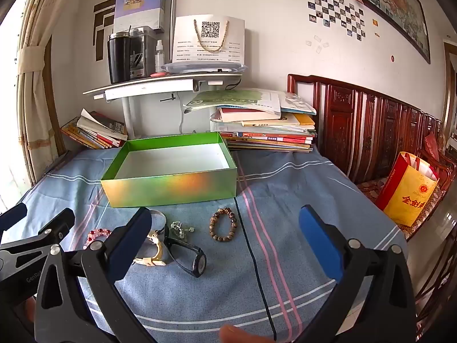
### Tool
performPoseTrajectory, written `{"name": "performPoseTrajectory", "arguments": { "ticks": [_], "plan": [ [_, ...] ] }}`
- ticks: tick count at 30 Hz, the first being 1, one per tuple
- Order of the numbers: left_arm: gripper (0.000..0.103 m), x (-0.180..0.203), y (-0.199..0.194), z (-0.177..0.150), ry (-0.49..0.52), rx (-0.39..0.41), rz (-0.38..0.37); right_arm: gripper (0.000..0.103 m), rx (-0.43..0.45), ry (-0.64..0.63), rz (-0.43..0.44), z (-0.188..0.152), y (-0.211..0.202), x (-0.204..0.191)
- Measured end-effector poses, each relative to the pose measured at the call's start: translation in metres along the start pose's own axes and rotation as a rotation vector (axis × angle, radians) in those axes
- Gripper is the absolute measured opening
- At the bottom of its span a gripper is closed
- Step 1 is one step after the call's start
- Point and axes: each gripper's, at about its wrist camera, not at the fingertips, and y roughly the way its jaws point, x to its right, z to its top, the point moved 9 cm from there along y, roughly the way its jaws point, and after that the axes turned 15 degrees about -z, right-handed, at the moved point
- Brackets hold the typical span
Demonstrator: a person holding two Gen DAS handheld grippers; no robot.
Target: Organize jewelry
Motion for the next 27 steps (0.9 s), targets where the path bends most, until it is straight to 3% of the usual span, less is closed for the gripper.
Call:
{"name": "performPoseTrajectory", "arguments": {
  "ticks": [27],
  "plan": [
    [0.1,0.0,-0.015,0.01,0.012,0.026,0.011,0.101,-0.024,-0.003,0.013,-0.005,0.008,-0.005]
  ]
}}
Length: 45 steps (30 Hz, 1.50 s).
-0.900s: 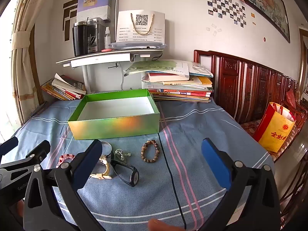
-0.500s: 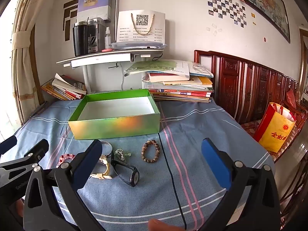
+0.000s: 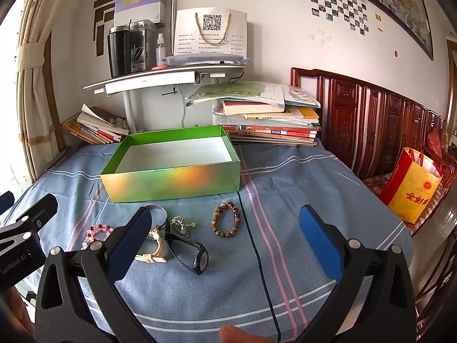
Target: Organize jewelry
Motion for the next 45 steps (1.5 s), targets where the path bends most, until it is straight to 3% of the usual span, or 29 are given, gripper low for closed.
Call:
{"name": "performPoseTrajectory", "arguments": {
  "ticks": [45],
  "plan": [
    [0.1,-0.0011,0.0099,-0.009,0.002,-0.032,0.001,0.101,-0.002,-0.003,0.009,-0.0017,0.0003,-0.0032]
  ]
}}
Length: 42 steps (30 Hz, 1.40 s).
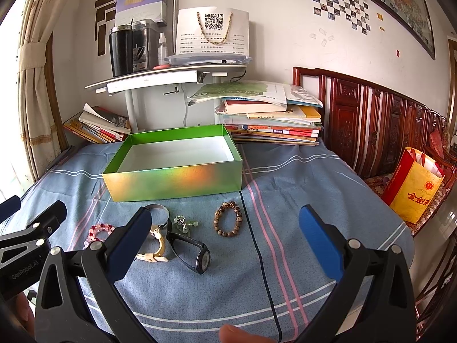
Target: Organize jewelry
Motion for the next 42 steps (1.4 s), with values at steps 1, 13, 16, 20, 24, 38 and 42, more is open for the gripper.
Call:
{"name": "performPoseTrajectory", "arguments": {
  "ticks": [1,13,16,20,24,38,42],
  "plan": [
    [0.1,0.0,0.0,0.0,0.0,0.0,0.001,0.101,0.0,0.0,0.0,0.0,0.0,0.0],
    [0.1,-0.002,0.0,-0.002,0.001,-0.003,-0.001,0.101,-0.002,-0.001,0.0,0.0,0.001,-0.001],
    [0.1,-0.003,0.0,-0.002,-0.001,-0.002,-0.001,0.101,-0.001,-0.001,-0.001,0.0,0.0,-0.001],
    [0.1,-0.003,0.001,-0.003,-0.001,-0.005,-0.001,0.101,-0.003,-0.002,-0.001,-0.001,0.001,-0.002],
    [0.1,-0.007,0.003,-0.006,-0.004,-0.01,0.0,0.101,-0.004,-0.005,-0.001,-0.002,0.002,-0.003],
    [0.1,-0.015,0.029,-0.022,-0.052,-0.144,0.002,0.101,-0.07,-0.063,-0.021,-0.012,0.018,-0.008],
    [0.1,-0.024,0.054,-0.042,-0.047,-0.278,0.017,0.101,-0.194,-0.107,0.016,-0.028,0.048,-0.006]
  ]
}}
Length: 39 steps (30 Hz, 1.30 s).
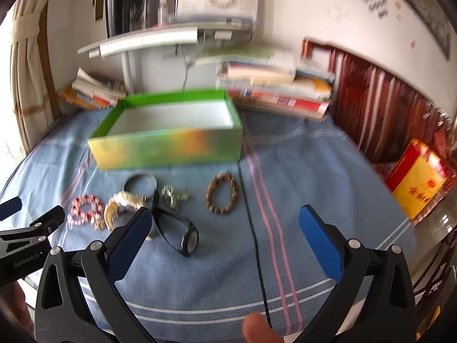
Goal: Organize jewelry
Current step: 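Move the left tool to the white watch while the right tool reaches the black-strap watch, then grasp the white watch with the left tool while the right tool lifts the black-strap watch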
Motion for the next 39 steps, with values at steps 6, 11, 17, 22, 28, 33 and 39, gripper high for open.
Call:
{"name": "performPoseTrajectory", "arguments": {
  "ticks": [6,11,17,22,28,33,39],
  "plan": [
    [0.095,-0.007,0.026,-0.009,-0.007,-0.068,-0.064,0.088,-0.143,-0.036,0.088,-0.019,0.035,-0.008],
    [0.076,-0.013,0.041,-0.002,-0.05,-0.097,-0.1,0.056,-0.207,-0.029,0.137,-0.019,0.05,-0.014],
    [0.076,0.022,0.065,0.004,0.026,-0.14,-0.156,0.05,-0.243,-0.066,0.175,-0.015,0.057,-0.024],
    [0.058,0.036,0.086,0.002,0.041,-0.184,-0.176,0.05,-0.255,-0.125,0.191,-0.022,0.06,-0.041],
    [0.024,0.042,0.099,0.0,0.051,-0.205,-0.176,0.019,-0.289,-0.163,0.179,-0.032,0.078,-0.055],
    [0.009,0.042,0.099,0.004,0.035,-0.202,-0.204,0.014,-0.283,-0.15,0.18,-0.029,0.078,-0.051],
    [0.01,0.018,0.082,0.01,-0.023,-0.158,-0.193,0.014,-0.253,-0.086,0.139,-0.016,0.076,-0.022]
  ]
}}
